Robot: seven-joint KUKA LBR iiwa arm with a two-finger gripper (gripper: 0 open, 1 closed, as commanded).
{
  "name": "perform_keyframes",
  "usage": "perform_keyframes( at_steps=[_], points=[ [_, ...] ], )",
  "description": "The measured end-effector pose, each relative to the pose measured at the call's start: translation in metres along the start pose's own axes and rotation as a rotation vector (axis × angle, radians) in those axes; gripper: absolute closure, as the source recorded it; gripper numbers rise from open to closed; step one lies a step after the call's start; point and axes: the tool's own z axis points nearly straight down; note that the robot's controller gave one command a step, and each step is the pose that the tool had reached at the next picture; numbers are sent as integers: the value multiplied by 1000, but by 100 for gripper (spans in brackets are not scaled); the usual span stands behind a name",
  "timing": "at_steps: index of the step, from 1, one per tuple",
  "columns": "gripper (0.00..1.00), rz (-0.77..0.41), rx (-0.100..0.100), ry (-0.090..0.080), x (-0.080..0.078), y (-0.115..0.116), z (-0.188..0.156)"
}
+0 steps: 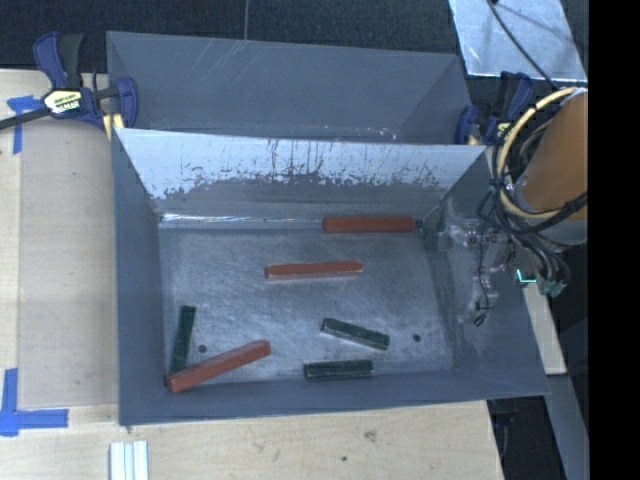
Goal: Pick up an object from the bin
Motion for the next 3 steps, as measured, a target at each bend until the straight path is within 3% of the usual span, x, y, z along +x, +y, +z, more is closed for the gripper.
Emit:
perform_keyframes(
  at_steps=[1,2,3],
  points=[
    [0,-150,-2,1,30,48,103],
    [0,-202,-2,-4,17,118,125],
    [100,-197,1,-9,16,114,123]
  ],
)
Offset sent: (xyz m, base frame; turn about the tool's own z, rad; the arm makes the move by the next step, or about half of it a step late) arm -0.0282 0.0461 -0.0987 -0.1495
